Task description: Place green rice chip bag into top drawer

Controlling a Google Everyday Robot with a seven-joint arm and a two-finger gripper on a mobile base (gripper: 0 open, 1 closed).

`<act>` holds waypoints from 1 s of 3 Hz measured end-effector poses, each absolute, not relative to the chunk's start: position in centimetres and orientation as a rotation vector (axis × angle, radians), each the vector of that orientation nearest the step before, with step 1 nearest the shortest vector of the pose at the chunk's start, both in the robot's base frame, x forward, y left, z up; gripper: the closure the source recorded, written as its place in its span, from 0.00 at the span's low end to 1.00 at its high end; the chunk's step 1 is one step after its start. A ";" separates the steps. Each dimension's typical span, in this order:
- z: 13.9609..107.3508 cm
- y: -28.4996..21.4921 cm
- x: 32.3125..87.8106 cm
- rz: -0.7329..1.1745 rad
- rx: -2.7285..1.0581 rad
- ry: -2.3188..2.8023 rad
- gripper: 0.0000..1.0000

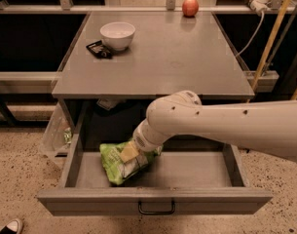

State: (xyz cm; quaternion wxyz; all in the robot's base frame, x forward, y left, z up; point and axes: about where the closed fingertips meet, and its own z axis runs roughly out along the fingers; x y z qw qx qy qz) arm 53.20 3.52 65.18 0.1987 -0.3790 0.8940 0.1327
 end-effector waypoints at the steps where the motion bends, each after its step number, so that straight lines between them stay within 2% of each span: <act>1: 63.7 3.4 53.7 0.426 -0.931 2.584 0.58; 3: 65.1 2.1 54.6 0.485 -0.881 2.557 0.11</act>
Offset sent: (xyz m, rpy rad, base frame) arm 0.0143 -0.0145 -0.0145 0.1250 0.1067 -0.1368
